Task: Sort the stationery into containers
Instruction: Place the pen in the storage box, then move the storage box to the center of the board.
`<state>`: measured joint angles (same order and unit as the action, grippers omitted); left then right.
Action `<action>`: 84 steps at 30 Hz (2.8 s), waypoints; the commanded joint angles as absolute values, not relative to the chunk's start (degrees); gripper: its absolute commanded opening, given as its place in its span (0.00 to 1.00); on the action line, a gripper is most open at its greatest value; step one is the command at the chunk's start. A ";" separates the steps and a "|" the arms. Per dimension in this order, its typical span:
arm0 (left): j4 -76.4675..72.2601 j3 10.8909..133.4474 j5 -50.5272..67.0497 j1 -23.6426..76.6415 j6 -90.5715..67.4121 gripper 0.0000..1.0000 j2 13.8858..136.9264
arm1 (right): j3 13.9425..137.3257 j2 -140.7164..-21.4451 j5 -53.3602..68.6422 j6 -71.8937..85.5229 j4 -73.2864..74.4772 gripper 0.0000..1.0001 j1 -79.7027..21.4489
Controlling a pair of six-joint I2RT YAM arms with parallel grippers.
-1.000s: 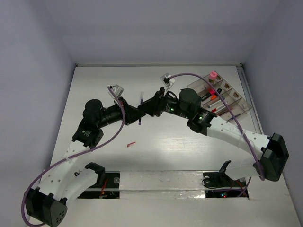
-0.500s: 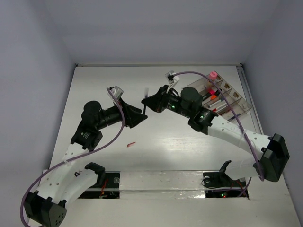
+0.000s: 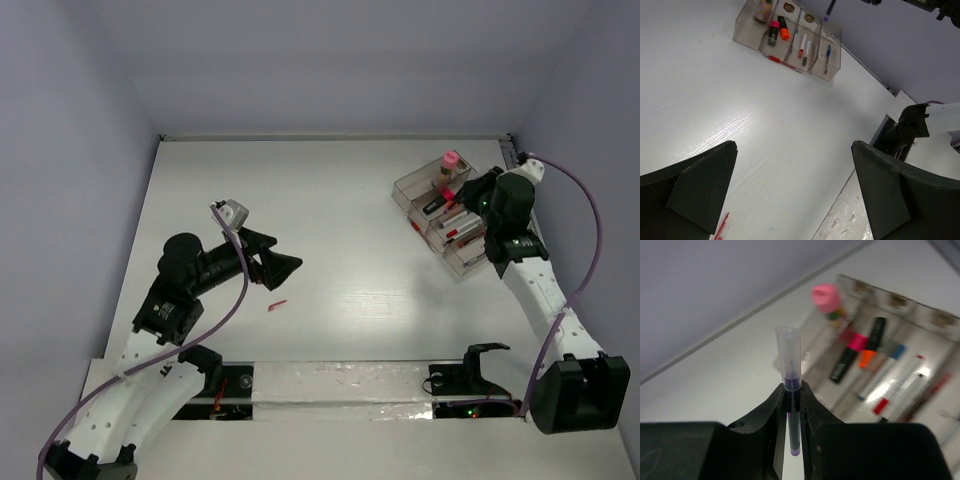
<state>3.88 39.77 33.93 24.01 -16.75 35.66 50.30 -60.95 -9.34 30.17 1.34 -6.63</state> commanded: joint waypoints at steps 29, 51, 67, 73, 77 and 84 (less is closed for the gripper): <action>7.73 40.17 18.90 34.54 -15.12 0.99 24.70 | 46.85 -67.87 -1.01 23.48 8.27 0.66 12.14; 7.65 40.34 18.46 33.49 -14.68 0.99 27.07 | 59.94 -91.13 -18.01 11.51 22.59 0.52 -18.37; 7.47 40.34 18.90 32.96 -14.59 0.99 28.83 | 56.96 -99.14 -31.11 9.49 12.75 0.54 -24.08; 7.38 40.34 19.07 32.96 -14.50 0.99 29.35 | 57.57 -100.81 -35.16 11.07 14.41 0.61 -24.79; 7.47 40.34 18.98 32.96 -14.50 0.99 29.53 | 59.06 -103.27 -33.23 11.08 16.87 0.68 -24.79; 7.38 40.34 18.98 32.96 -14.59 0.99 29.62 | 58.98 -104.33 -29.90 10.55 17.93 0.74 -24.79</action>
